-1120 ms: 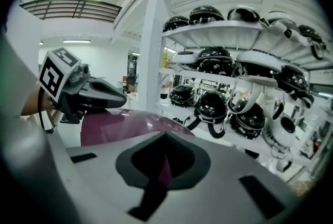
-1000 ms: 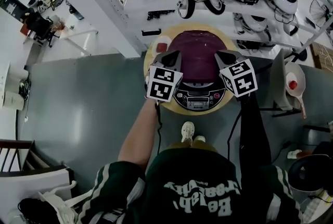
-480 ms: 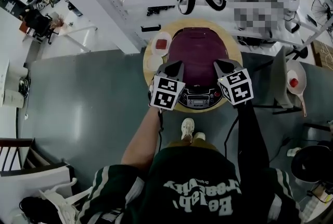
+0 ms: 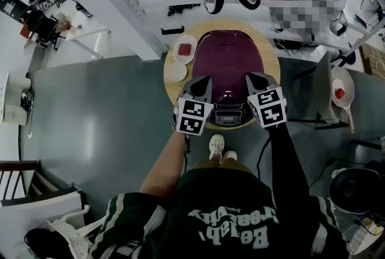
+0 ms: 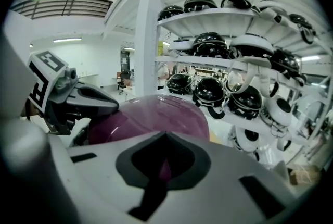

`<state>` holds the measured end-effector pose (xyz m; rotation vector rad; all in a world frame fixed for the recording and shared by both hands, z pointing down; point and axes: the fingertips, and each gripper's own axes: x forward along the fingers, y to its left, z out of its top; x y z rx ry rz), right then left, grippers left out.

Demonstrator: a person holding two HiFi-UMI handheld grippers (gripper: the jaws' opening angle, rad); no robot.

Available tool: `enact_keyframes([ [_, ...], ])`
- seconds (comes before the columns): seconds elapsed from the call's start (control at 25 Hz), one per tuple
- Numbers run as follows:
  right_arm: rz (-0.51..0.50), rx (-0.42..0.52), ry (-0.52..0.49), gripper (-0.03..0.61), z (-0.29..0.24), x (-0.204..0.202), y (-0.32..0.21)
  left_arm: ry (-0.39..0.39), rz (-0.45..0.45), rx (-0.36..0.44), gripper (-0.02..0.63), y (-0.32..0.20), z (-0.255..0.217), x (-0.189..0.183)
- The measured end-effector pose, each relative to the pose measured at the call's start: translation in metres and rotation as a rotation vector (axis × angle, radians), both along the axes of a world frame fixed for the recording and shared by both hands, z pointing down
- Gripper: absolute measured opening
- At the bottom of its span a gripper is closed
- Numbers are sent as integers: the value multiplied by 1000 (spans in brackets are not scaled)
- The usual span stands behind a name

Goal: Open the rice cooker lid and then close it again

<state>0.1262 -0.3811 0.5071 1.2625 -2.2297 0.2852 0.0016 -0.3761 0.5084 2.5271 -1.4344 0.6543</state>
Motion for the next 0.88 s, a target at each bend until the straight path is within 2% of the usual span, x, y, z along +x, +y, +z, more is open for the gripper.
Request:
enact_keyframes([
  [0.24,17,47,86,2,5,1,11,-1,25,20,-2,8,3,2],
  [0.4,22,72,118,2,4,1,17,-29,32,41,-2,14,2,3],
  [0.88,32,73,83,2,2,3,22,-25,29,62,-2,17,1,5],
])
